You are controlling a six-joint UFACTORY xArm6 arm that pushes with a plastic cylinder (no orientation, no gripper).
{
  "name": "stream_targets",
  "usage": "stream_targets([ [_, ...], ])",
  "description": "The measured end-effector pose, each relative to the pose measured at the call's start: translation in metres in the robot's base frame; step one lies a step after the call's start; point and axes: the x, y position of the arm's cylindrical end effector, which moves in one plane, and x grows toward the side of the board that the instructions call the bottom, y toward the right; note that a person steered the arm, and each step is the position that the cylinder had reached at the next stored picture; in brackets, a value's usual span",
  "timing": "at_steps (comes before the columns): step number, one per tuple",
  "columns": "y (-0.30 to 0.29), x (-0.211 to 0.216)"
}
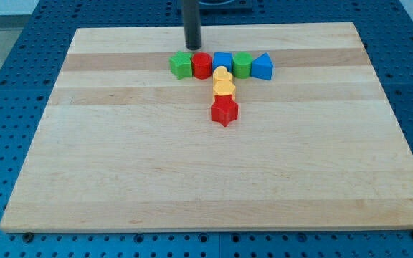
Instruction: Push the red circle left to the heart
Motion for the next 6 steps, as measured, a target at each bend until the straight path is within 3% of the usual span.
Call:
stream_targets([
  [6, -0.002, 0.052],
])
